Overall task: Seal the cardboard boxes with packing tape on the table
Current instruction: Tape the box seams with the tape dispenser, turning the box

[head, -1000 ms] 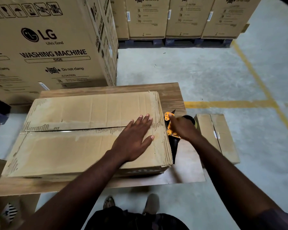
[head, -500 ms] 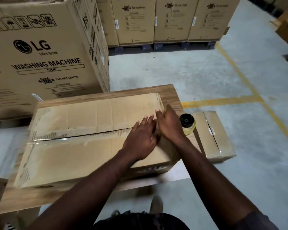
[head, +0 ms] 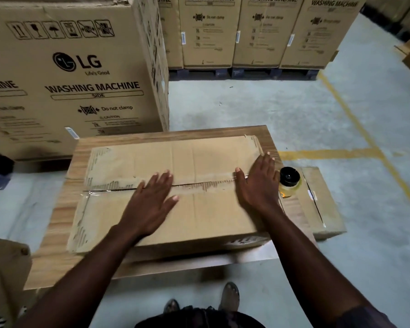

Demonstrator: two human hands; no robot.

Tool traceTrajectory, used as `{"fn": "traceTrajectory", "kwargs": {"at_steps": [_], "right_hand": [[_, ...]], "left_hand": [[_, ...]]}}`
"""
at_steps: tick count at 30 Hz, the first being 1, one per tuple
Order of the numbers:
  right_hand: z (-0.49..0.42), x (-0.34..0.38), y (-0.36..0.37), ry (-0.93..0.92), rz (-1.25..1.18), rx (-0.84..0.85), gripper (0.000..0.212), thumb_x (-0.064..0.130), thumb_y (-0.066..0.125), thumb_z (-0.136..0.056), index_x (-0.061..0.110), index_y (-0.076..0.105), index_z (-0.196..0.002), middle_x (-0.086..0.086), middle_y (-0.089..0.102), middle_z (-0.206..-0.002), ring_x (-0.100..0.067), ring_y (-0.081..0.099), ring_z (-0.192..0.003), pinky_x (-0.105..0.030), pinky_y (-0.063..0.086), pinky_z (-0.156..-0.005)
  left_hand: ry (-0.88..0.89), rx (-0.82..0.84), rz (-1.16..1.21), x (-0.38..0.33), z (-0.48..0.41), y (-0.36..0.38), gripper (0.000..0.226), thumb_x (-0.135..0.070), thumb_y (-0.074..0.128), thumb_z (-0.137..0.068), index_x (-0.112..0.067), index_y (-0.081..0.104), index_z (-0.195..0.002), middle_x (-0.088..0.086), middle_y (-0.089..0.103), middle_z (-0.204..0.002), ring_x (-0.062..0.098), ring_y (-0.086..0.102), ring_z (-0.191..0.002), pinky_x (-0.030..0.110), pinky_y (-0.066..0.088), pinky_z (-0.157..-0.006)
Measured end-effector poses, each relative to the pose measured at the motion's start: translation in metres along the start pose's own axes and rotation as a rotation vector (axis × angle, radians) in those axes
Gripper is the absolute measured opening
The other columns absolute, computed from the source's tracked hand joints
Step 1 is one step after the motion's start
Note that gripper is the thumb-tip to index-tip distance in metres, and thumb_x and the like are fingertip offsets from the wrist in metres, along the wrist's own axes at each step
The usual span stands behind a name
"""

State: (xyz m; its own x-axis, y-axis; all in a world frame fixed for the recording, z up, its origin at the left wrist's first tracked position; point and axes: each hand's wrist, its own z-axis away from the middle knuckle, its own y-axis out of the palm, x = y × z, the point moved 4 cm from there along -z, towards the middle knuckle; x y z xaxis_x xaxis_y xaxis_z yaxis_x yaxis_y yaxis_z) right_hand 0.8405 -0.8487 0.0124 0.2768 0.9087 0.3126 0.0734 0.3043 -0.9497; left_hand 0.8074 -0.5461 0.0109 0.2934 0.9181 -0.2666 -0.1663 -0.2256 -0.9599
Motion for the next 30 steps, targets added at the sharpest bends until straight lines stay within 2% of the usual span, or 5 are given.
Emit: {"fn": "traceTrajectory", "kwargs": {"at_steps": [5, 10, 15, 26, 30], "right_hand": [[0.016, 0.04, 0.007, 0.014, 0.045, 0.109, 0.092, 0.062, 0.027, -0.1, -0.004, 0.0, -0.158, -0.025, -0.014, -0.165, -0.039, -0.018, -0.153, -0.057, -0.007, -0.123], [0.075, 0.138, 0.045, -0.335, 0.065, 0.297, 0.085, 0.065, 0.012, -0.102, 0.004, -0.006, -0.159, -0.014, -0.02, -0.165, -0.03, -0.024, -0.152, -0.053, -0.011, -0.123], [0.075, 0.139, 0.045, -0.411, 0.066, 0.316, 0.084, 0.065, 0.012, -0.102, 0.008, -0.003, -0.161, -0.009, -0.016, -0.168, -0.023, -0.018, -0.154, -0.047, -0.008, -0.125], [0.042, 0.065, 0.021, 0.072, 0.064, 0.069, 0.089, 0.062, 0.021, -0.101, -0.003, -0.001, -0.158, -0.022, -0.01, -0.167, -0.033, -0.012, -0.155, -0.051, -0.004, -0.125], [0.072, 0.131, 0.042, 0.011, 0.021, 0.092, 0.093, 0.063, 0.025, -0.099, -0.005, -0.002, -0.157, -0.026, -0.011, -0.165, -0.038, -0.012, -0.154, -0.053, -0.004, -0.125]], "left_hand": [[-0.128, 0.017, -0.05, 0.029, 0.016, -0.009, 0.086, -0.069, -0.001, -0.09, -0.022, 0.004, -0.162, -0.004, -0.006, -0.168, 0.017, -0.006, -0.155, 0.04, 0.001, -0.125], [-0.05, 0.056, -0.041, 0.007, 0.009, 0.0, 0.084, -0.063, -0.005, -0.089, -0.02, 0.002, -0.162, -0.002, -0.009, -0.168, 0.018, -0.011, -0.155, 0.045, -0.005, -0.124], [0.02, 0.02, -0.054, 0.045, 0.02, -0.013, 0.079, -0.065, 0.004, -0.093, -0.025, 0.007, -0.162, -0.009, -0.005, -0.166, 0.011, -0.004, -0.154, 0.036, -0.001, -0.123], [-0.344, -0.236, 0.327, 0.133, 0.062, -0.039, 0.107, -0.059, 0.068, -0.085, -0.019, 0.004, -0.162, -0.001, 0.002, -0.169, 0.019, 0.01, -0.154, 0.038, 0.02, -0.123], [-0.538, -0.243, 0.696, 0.146, 0.07, -0.039, 0.121, -0.05, 0.081, -0.078, -0.024, -0.003, -0.16, 0.003, 0.037, -0.16, 0.027, 0.043, -0.14, 0.035, 0.039, -0.104]]}}
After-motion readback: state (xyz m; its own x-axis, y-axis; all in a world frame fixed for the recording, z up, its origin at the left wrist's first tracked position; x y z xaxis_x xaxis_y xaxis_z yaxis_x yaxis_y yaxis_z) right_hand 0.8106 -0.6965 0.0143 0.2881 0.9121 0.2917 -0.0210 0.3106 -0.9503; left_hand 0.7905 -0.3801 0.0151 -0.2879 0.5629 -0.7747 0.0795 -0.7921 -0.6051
